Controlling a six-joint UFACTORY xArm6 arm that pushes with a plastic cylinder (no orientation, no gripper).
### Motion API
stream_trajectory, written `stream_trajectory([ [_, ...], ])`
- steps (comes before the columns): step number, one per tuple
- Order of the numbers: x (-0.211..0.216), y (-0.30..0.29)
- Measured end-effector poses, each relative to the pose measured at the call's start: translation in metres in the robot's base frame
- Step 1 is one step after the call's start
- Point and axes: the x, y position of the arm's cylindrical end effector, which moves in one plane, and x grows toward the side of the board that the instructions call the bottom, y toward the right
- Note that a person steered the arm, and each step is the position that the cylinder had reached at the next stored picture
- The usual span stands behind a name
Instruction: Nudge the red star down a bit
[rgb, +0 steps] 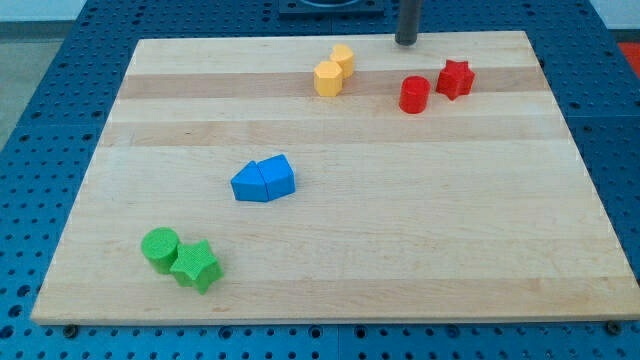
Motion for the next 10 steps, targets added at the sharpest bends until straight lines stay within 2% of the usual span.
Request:
stream_trajectory([
  [2,0.010,0.000],
  [4,0.052,-0.013],
  [5,0.054,-0.015],
  [7,0.103,-0.064],
  [9,0.104,-0.065],
  [10,0.087,-0.065],
])
